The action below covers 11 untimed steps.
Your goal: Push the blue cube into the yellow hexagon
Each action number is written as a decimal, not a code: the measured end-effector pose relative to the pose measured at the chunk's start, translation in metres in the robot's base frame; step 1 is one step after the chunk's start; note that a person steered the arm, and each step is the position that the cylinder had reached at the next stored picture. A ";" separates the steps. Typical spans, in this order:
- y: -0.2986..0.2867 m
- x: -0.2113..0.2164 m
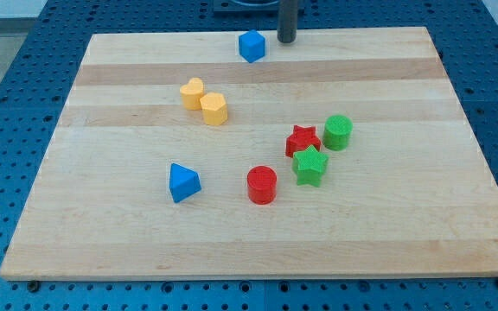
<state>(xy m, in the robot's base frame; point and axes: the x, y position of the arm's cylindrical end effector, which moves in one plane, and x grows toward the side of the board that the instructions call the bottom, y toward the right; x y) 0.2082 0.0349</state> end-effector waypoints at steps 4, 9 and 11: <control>-0.061 0.021; -0.077 0.114; -0.081 0.123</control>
